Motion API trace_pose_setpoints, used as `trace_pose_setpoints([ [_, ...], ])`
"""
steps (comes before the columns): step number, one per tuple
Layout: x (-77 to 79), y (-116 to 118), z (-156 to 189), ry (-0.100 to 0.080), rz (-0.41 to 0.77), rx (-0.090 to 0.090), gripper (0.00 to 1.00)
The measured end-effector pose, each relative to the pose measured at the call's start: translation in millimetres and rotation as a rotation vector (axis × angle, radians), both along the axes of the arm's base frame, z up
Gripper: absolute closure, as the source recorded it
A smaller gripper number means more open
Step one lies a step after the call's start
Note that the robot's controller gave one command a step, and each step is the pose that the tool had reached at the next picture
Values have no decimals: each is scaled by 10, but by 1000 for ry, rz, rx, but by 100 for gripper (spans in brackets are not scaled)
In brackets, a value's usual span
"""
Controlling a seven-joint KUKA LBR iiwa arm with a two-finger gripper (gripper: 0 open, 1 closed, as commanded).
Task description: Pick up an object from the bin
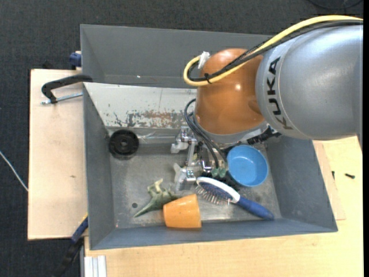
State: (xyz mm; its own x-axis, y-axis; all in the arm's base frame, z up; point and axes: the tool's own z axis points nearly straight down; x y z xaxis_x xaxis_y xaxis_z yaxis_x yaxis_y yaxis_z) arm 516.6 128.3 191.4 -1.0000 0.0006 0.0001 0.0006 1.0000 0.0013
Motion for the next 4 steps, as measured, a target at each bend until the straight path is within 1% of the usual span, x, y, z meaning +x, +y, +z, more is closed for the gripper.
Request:
trace_pose_setpoints([
  [1,-75,-161,-518,-10,275,1,0],
  [2,75,-228,-1178,-8,605,0,0],
  [3,89,-237,-1148,-8,603,-2,100],
  [4,211,-67,251,-15,643,-1,100],
])
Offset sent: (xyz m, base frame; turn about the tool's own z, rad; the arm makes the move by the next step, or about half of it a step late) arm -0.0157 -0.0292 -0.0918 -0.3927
